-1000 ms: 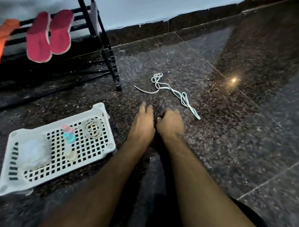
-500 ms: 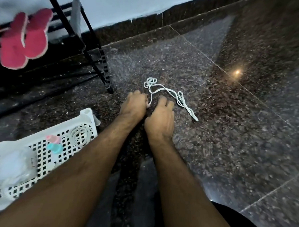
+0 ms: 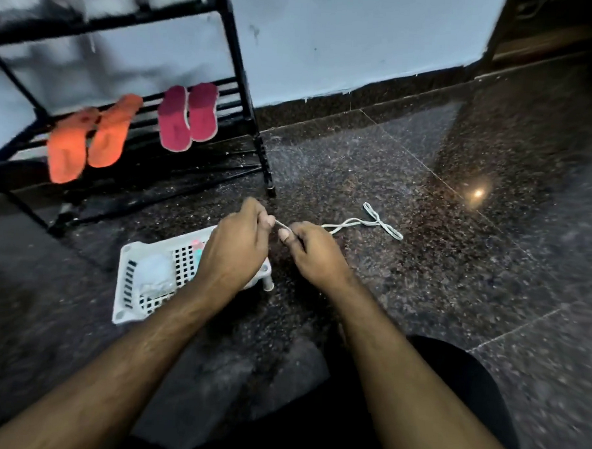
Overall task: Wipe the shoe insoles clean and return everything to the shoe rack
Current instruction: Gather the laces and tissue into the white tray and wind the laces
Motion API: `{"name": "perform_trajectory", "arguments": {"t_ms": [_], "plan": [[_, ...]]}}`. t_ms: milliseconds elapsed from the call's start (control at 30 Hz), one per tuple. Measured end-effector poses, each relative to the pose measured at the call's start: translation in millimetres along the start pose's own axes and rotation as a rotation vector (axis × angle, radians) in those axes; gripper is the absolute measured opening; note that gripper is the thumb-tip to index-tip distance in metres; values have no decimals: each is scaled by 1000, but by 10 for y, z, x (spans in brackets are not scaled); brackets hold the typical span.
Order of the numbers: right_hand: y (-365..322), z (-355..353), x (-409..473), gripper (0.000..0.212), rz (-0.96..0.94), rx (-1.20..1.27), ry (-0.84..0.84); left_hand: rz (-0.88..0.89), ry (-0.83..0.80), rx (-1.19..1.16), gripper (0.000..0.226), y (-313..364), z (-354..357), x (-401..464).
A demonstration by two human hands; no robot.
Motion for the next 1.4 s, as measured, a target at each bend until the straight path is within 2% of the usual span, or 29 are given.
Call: {"name": "perform_trajectory", "arguments": {"t_ms": [133, 167, 233, 267, 333, 367, 433, 533, 667, 733, 800, 933, 1033, 1100, 1167, 1267, 1333, 1400], "plan": [[-533, 81, -284, 33, -197, -142, 37, -140, -151, 44, 30, -283, -182, -574], [-668, 96, -360, 33, -235, -152, 65, -151, -209, -27, 33, -334, -175, -683], [-881, 162, -503, 33, -274, -152, 100, -177, -268, -413, 46, -362, -168, -873], [-944, 223, -554, 33, -285, -148, 100, -219, -244, -680, 48, -349, -216, -950], [-1015, 424, -606, 33, -304, -121, 23, -302, -87, -1147, 45, -403, -387, -1043], [-1022, 529, -633, 31, -302, -94, -59, -324, 10, -1295, 42, -452, -472, -1036], [-1093, 842, -750, 27, -306, -70, -270, -361, 189, -1401, 41, -696, -626, -1009], [-1280, 1188, -1059, 25, -374, -182, -455, -399, 339, -1423, 38, -1007, -746, -929], [-1451, 1244, -1088, 30, -439, -180, -455, -357, 312, -1200, 31, -1077, -678, -870], [-1480, 1225, -1062, 30, -436, -71, -517, -349, 265, -1152, 32, -1010, -529, -868], [-1437, 1177, -1017, 27, -320, 188, -593, -317, 191, -1050, 33, -920, -395, -837], [-1268, 917, -827, 20, -180, 462, -542, -371, 97, -988, 29, -967, -197, -813], [-1124, 703, -652, 20, -127, 518, -476, -296, 49, -765, 28, -1029, -113, -748], [-1049, 637, -564, 21, -119, 504, -447, -267, -7, -690, 38, -971, -41, -702], [-996, 634, -518, 29, -114, 455, -448, -264, -95, -700, 53, -884, 4, -671], [-949, 609, -475, 46, -154, 277, -410, -376, -250, -774, 66, -914, 41, -690], [-918, 534, -421, 54, -194, 184, -335, -421, -250, -876, 57, -943, -13, -681], [-881, 506, -375, 53, -219, 116, -294, -471, -173, -1066, 48, -977, -57, -663]]}}
Point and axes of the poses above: each hand's wrist, its own x-axis towards the middle knuckle, its own z-axis out of the palm, y = z × x, the point moved 10 cm from there along x, towards the middle knuckle, and after that the axes turned 6 degrees about z, right-handed, at the moved point
